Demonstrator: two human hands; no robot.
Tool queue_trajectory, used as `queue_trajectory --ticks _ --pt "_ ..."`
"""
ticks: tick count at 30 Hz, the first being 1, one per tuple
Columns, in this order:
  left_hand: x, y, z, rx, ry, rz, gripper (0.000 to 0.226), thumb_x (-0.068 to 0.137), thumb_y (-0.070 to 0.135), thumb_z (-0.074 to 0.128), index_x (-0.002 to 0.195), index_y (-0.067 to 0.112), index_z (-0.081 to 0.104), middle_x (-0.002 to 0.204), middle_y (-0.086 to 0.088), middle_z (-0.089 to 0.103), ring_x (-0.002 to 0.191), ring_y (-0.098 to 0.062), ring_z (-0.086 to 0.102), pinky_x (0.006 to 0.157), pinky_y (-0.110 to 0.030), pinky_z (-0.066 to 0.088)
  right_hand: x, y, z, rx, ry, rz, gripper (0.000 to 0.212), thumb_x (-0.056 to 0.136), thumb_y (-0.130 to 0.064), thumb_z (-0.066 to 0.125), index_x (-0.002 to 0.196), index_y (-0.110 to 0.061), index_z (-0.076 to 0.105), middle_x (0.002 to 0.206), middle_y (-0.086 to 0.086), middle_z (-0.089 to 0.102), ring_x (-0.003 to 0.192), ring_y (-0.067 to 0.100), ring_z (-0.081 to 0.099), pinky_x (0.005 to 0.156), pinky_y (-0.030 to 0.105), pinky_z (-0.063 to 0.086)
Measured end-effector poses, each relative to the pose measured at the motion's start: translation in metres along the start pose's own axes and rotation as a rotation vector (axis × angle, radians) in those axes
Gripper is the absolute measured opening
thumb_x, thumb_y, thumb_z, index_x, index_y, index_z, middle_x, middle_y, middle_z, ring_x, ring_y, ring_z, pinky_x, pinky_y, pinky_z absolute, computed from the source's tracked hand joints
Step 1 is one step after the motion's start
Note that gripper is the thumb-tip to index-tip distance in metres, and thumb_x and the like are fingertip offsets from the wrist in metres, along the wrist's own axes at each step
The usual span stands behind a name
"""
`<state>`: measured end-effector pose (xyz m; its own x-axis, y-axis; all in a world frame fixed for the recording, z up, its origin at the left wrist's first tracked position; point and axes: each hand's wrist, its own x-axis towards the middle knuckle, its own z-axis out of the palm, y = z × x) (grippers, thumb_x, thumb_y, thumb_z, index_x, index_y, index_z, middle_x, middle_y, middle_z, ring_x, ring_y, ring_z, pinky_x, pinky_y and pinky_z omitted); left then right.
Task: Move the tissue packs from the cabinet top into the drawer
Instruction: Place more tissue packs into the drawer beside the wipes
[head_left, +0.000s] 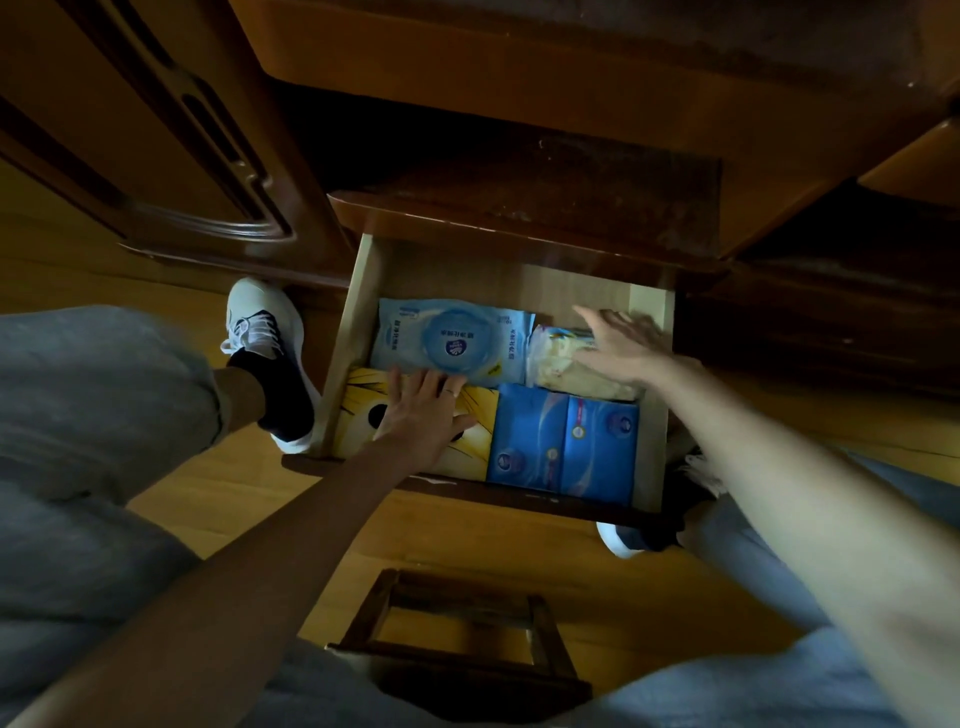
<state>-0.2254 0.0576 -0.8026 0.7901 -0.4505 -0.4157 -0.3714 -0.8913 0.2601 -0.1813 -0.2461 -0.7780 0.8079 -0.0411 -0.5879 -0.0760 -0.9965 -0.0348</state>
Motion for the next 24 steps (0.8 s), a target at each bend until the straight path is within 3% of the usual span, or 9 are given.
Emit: queue_trajectory --ticks 3,5,7,10,14,16,20,24 --pt "0.001 0.001 0.001 -0.010 -0.007 -0.010 0.060 0.100 0.055 0.043 0.149 0.023 0.030 0.147 -0.007 0.036 0.143 -0.032 0.025 0.119 -0.062 -0.002 -0.004 -0.001 -0.007 -0.068 -0.179 0.016 0.077 0.090 -0.039 0.059 0.158 -0.030 0.025 0.156 0.008 0.043 0.138 0.033 0.043 0.111 0.049 0.037" --pt "0.000 0.002 0.001 0.007 -0.004 -0.003 0.061 0.100 0.056 0.041 0.150 0.022 0.030 0.147 -0.008 0.036 0.143 -0.032 0.025 0.120 -0.062 -0.001 -0.011 -0.007 0.005 -0.105 -0.122 0.012 0.082 0.090 -0.024 0.065 0.160 -0.024 0.020 0.156 0.010 0.042 0.139 0.034 0.043 0.111 0.049 0.039" --pt "0.000 0.003 0.000 0.011 -0.009 -0.011 0.062 0.100 0.057 0.040 0.150 0.022 0.030 0.147 -0.007 0.036 0.143 -0.032 0.026 0.119 -0.061 0.000 -0.018 -0.013 0.026 -0.115 -0.001 -0.019 0.095 0.087 -0.015 0.073 0.161 -0.017 0.013 0.160 0.014 0.035 0.145 0.035 0.035 0.118 0.050 0.031" --pt "-0.001 0.004 -0.001 0.009 -0.008 -0.020 0.061 0.100 0.057 0.040 0.150 0.024 0.030 0.147 -0.006 0.037 0.141 -0.031 0.027 0.119 -0.060 0.001 -0.020 -0.017 0.045 -0.046 0.063 -0.018 0.107 0.084 -0.018 0.079 0.161 -0.013 0.005 0.165 0.015 0.022 0.152 0.033 0.020 0.124 0.051 0.018" --pt "-0.003 0.001 0.000 0.033 -0.009 -0.015 0.060 0.100 0.057 0.040 0.149 0.024 0.032 0.145 -0.006 0.038 0.139 -0.031 0.029 0.119 -0.060 0.001 -0.016 -0.012 0.042 -0.053 0.068 -0.028 0.111 0.077 -0.011 0.084 0.160 -0.015 0.011 0.160 0.014 0.032 0.147 0.032 0.031 0.119 0.048 0.027" --pt "-0.002 0.002 -0.001 0.034 -0.026 -0.022 0.061 0.100 0.058 0.040 0.149 0.024 0.032 0.146 -0.007 0.038 0.139 -0.032 0.029 0.119 -0.060 0.001 -0.017 -0.011 0.037 -0.058 0.095 -0.020 0.106 0.079 -0.007 0.080 0.161 -0.015 0.012 0.160 0.013 0.034 0.146 0.030 0.034 0.118 0.045 0.029" --pt "-0.002 0.004 -0.023 0.043 -0.129 0.022 0.067 0.099 0.056 0.044 0.154 0.022 0.024 0.156 -0.008 0.027 0.147 -0.033 0.019 0.120 -0.062 0.006 -0.037 -0.013 0.015 -0.073 0.096 0.029 0.094 0.090 -0.005 0.060 0.162 -0.010 -0.001 0.166 0.015 0.024 0.152 0.029 0.024 0.125 0.045 0.013" --pt "-0.007 0.013 -0.088 0.125 0.056 0.119 0.065 0.100 0.046 0.049 0.155 0.020 0.027 0.157 -0.007 0.030 0.147 -0.029 0.024 0.122 -0.052 0.013 -0.079 -0.019 -0.028 0.043 0.164 0.042 0.088 0.095 0.000 0.045 0.163 -0.020 -0.007 0.168 0.013 0.021 0.148 0.034 0.034 0.114 0.045 0.034"
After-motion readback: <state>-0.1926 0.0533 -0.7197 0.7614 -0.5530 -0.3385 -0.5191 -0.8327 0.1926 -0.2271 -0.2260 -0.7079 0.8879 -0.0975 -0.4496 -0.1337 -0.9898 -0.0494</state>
